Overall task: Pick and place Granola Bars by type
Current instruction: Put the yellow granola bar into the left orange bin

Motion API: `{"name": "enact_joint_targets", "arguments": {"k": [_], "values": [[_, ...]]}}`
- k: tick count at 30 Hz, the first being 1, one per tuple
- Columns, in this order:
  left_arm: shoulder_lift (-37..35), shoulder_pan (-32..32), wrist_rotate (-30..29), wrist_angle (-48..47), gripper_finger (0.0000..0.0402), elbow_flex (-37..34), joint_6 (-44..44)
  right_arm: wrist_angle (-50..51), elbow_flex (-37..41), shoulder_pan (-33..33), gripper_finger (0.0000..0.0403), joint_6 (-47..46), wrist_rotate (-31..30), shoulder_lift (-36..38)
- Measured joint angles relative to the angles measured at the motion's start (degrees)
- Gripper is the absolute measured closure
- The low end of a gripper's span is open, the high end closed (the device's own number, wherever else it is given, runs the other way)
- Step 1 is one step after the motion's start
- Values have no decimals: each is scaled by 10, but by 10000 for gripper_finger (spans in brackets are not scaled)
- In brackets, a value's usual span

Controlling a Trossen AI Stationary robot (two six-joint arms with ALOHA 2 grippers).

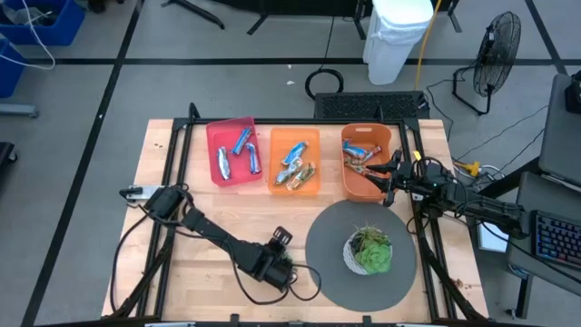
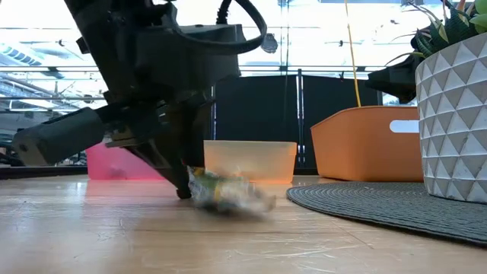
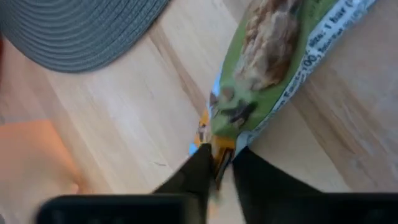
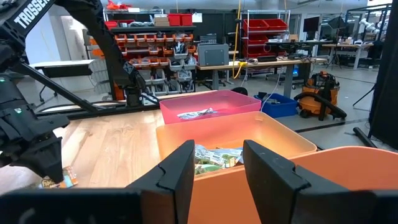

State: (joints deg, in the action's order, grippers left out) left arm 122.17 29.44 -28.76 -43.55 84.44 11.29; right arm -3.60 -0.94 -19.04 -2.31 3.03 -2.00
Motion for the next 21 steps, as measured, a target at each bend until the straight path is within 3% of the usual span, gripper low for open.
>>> {"name": "enact_joint_targets", "arguments": {"k": [2,4,15,21], "values": [[0,-5,16,0,373,0,-2,0,0,0,275,0,0,0],[-1,-10,35,0,389,0,-13,0,0,0,275,0,0,0],[-1,-19,51,3,396,1,-76,0,0,0,275,0,0,0],[-40,-22,13,10,398,1,-131,0,0,0,275,0,0,0]]}}
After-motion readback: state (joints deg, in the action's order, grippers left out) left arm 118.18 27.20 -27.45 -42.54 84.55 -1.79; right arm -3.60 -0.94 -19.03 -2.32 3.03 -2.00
